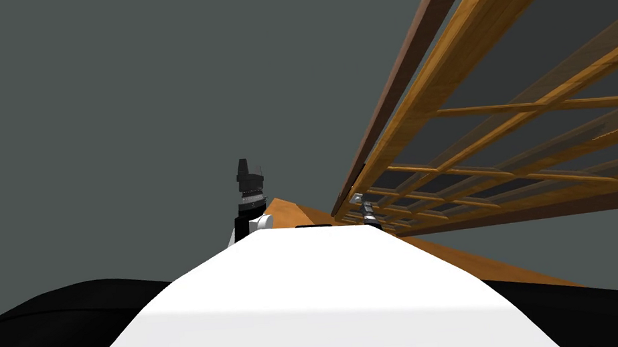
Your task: Pull the door open
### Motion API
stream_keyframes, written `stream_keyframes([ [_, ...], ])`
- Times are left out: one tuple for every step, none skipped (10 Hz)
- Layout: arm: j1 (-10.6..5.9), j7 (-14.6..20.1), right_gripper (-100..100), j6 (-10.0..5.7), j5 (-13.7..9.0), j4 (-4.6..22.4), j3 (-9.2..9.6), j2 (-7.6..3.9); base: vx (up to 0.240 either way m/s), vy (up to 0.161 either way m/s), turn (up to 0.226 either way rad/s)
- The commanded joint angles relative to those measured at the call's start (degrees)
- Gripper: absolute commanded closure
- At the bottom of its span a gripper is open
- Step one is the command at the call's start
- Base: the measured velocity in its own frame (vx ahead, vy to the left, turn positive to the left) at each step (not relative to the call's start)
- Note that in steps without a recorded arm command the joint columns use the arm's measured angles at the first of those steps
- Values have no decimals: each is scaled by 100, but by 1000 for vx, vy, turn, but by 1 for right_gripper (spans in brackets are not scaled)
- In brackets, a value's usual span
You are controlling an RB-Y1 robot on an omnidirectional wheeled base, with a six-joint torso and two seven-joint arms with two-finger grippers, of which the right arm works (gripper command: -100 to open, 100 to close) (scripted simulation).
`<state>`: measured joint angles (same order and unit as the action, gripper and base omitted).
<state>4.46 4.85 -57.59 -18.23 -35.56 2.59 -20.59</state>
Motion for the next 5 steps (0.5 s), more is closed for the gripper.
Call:
stream_keyframes([
  [-6, 193, -100, 17, -77, -29, 30, 19, -34, -19, 22],
  [-9, 310, -100, 27, -124, -46, 48, 31, -46, -18, 21],
  [-13, 448, -100, 38, -177, -66, 70, 44, -49, -21, 22],
  [-18, 624, -100, 53, -244, -91, 96, 61, -49, -9, 49],
  [-22, 800, -100, 68, -313, -117, 123, 78, -66, -2, 53],
])
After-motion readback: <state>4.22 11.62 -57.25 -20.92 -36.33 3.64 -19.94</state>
